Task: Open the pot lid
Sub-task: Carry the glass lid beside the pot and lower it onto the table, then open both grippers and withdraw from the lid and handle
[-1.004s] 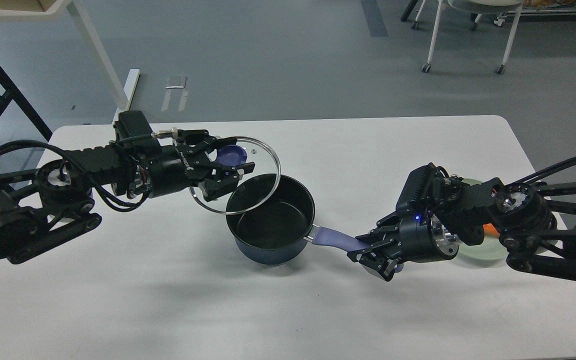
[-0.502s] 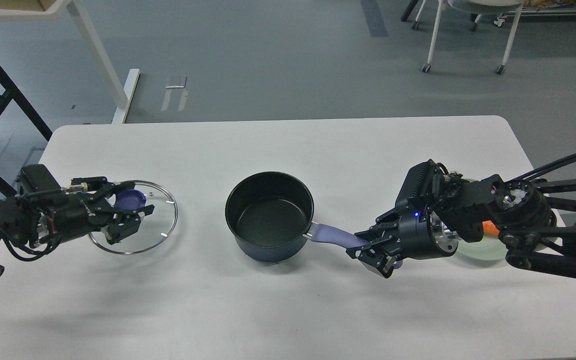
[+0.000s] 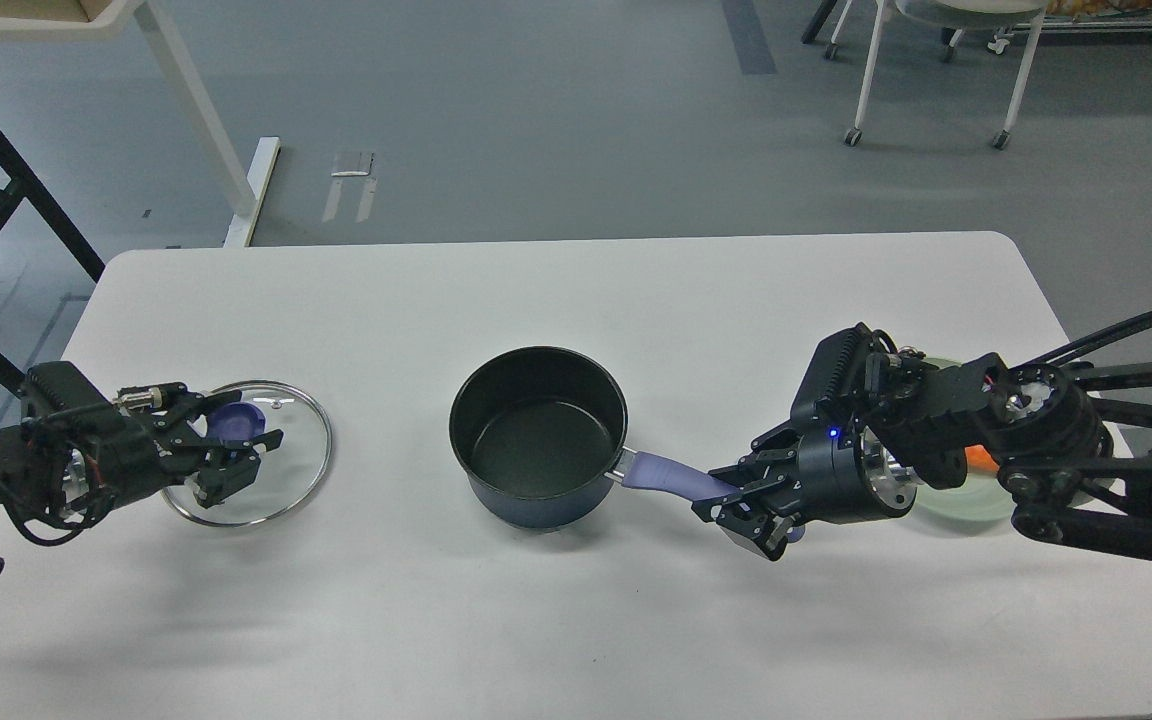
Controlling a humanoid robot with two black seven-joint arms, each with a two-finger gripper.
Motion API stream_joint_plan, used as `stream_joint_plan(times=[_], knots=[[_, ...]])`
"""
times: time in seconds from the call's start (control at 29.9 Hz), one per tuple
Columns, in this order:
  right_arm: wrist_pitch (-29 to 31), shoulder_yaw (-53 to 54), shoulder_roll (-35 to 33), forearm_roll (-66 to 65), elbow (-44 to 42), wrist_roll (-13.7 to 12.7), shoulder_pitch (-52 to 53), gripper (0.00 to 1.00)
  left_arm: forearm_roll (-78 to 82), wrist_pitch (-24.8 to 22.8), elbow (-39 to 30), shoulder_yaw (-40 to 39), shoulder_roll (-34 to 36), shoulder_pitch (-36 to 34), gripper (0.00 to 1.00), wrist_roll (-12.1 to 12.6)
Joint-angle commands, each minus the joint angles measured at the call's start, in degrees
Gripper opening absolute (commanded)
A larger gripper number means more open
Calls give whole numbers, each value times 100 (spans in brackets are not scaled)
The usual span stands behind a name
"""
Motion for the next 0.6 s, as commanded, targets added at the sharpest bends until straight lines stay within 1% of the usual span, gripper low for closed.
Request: stream_joint_plan(times=[0.0, 0.13, 0.17, 0.23, 0.27, 0.3, 0.37, 0.44, 0.47, 0.5, 0.57], knots=[[0, -1, 6, 1, 3, -1, -1, 23, -12, -3, 1, 11, -13, -12, 85, 5], [0, 7, 15, -7, -6, -1, 8, 24, -459, -38, -16, 11, -4, -74, 95, -13], [0, 7, 15, 1, -6, -1, 8, 29, -660, -64, -25, 3, 13, -91, 97, -48], [0, 7, 6, 1, -6, -1, 8, 43, -1125, -82, -25, -6, 31, -135, 99, -106], [0, 16, 6, 1, -6, -1, 8, 50, -1354, -82, -25, 2, 39, -179, 99, -106], [0, 25, 6, 10, -6, -1, 8, 60, -1600, -91, -25, 2, 48, -275, 99, -106], [-9, 60, -11, 28, -6, 17, 8, 71, -1970, -143, -25, 2, 57, -494, 99, -106], [-44, 121, -11, 124, -23, 17, 8, 83, -2322, -292, -25, 2, 75, -741, 99, -106], [-36, 200, -11, 264, -6, 25, 8, 97, -2541, -423, -25, -15, 83, -872, 99, -106], [-18, 270, -20, 448, -6, 25, 16, 100, -2822, -573, -17, -24, 83, -996, 99, -106], [-9, 411, -46, 799, -23, 34, 60, 100, -3410, -837, -8, -59, 83, -1198, 99, -106]])
